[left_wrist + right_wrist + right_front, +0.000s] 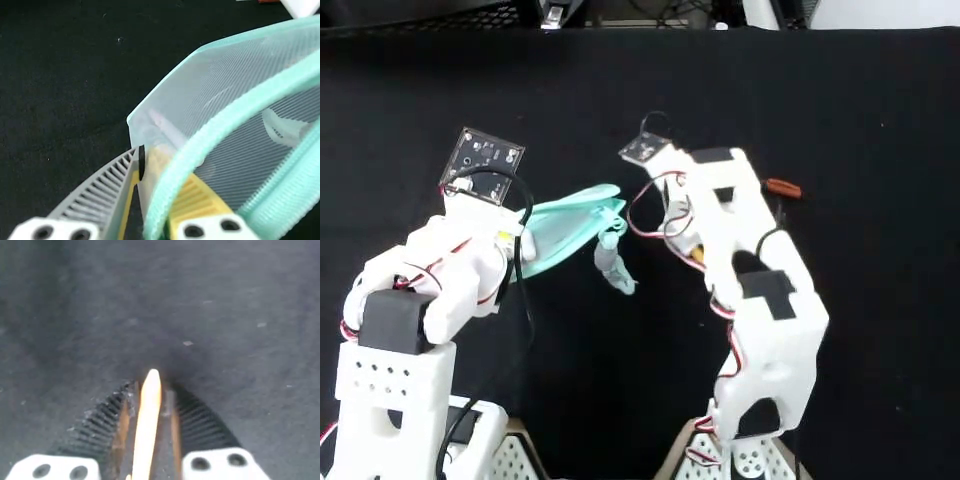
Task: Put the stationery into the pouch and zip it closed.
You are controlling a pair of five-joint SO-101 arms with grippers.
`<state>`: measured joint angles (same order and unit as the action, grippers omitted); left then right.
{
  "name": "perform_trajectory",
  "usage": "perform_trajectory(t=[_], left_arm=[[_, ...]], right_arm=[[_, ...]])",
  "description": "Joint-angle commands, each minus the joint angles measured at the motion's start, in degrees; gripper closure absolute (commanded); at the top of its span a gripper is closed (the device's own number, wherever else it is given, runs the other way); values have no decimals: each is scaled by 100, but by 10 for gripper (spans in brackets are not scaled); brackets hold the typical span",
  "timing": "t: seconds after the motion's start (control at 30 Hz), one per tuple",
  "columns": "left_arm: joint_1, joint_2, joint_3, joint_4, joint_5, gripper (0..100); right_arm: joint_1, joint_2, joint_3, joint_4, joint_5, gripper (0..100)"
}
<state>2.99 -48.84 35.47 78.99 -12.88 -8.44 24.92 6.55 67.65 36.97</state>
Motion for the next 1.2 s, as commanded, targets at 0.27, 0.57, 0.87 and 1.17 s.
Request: perform_trajectory(t=[0.27,0.57,0.87,1.17], left_arm=[[-40,448,418,-26,-44,970],[-40,448,418,-26,-44,970],[-40,448,418,-26,-44,970],[-40,448,418,-26,-44,970]], right_arm=[[193,-2879,681,457,-334,986],[-598,-7152,1640,334,-1547,986],[-1899,-9490,2211,-1222,-3112,986],[-2752,-9868,2510,-3200,-3824,985]])
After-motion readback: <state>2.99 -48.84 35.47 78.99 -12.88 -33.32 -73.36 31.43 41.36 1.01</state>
